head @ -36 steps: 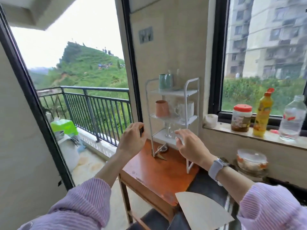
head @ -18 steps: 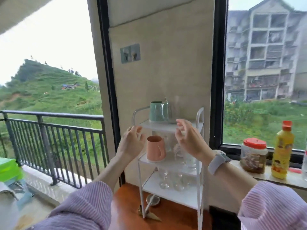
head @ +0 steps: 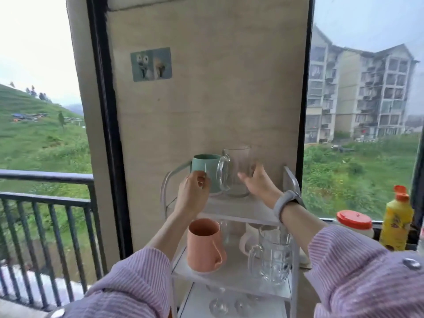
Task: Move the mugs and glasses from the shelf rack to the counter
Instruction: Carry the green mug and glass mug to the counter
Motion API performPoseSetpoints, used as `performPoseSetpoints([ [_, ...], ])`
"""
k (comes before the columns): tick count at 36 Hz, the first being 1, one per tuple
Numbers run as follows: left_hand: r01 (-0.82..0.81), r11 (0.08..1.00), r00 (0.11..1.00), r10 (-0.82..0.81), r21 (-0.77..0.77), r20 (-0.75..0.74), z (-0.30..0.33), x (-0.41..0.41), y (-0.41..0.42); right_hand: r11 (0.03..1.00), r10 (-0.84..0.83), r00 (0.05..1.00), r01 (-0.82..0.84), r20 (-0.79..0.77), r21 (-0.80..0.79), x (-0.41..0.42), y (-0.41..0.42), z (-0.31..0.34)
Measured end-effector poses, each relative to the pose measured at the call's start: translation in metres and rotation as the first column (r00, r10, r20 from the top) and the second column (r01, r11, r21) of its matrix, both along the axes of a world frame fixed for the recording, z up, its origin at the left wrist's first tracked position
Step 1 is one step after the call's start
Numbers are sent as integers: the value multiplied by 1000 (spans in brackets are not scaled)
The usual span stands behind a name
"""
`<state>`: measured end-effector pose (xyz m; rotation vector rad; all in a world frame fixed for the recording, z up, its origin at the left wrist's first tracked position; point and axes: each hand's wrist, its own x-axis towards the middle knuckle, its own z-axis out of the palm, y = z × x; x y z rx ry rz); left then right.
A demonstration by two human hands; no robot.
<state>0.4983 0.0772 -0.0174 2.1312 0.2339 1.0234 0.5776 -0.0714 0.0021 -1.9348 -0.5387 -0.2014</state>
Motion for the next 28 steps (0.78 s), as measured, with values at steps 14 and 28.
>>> performPoseSetpoints([
  [14, 104, 986, 994, -109, -133, -33, -1, 20, 6, 999, -37, 999, 37, -9, -36, 0, 7, 4],
  [28, 131, 968, 989, -142, -213, -36, 2, 15, 15, 975, -179, 983, 171, 45, 143, -11, 11, -7],
])
